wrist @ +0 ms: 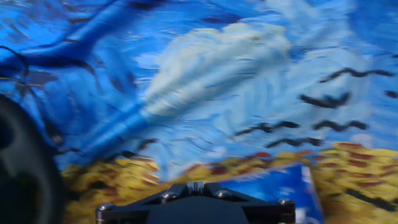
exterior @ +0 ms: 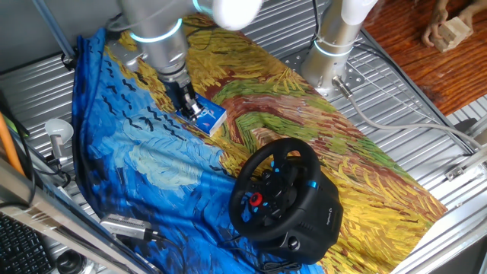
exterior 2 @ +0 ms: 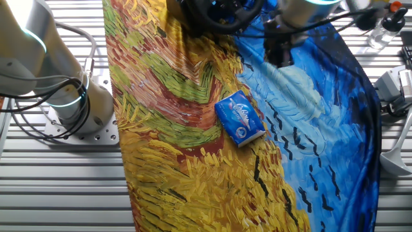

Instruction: Rotate the steering wheel 90 degrees counterclockwise

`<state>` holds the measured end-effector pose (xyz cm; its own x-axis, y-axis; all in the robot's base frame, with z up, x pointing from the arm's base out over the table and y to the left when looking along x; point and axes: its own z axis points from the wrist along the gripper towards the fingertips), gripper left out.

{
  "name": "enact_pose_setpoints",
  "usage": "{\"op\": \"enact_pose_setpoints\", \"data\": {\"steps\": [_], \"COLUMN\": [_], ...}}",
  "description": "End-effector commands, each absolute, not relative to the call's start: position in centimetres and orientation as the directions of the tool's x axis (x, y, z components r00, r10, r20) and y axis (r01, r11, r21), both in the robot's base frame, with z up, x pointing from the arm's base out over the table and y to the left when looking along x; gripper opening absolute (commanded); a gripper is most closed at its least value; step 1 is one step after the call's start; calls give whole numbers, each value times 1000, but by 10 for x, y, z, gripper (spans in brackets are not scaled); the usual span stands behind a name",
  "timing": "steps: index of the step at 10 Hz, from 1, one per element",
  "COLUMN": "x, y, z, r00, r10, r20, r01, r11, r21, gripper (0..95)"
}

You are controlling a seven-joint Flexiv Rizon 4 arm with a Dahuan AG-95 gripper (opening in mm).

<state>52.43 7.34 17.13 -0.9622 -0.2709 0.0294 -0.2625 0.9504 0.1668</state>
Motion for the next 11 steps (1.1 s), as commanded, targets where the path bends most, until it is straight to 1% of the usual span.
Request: {"op": "enact_pose_setpoints", "data": {"steps": [1, 4, 7, 8, 9, 10, 11], "x": [521, 521, 520, 520, 520, 520, 520], "y": [72, 72, 71, 71, 71, 71, 71], "z": [173, 173, 173, 173, 173, 173, 173], "r00": [-955, -966, -966, -967, -970, -962, -925], "r10": [-297, -259, -259, -256, -243, -271, -380], "r20": [9, 10, 1, -1, -16, -7, -18], "r01": [-291, -254, -255, -252, -239, -262, -367], "r11": [943, 955, 954, 952, 937, 922, 879], "r21": [163, 156, 157, 175, 254, 285, 304], "gripper": [0, 0, 0, 0, 0, 0, 0]}}
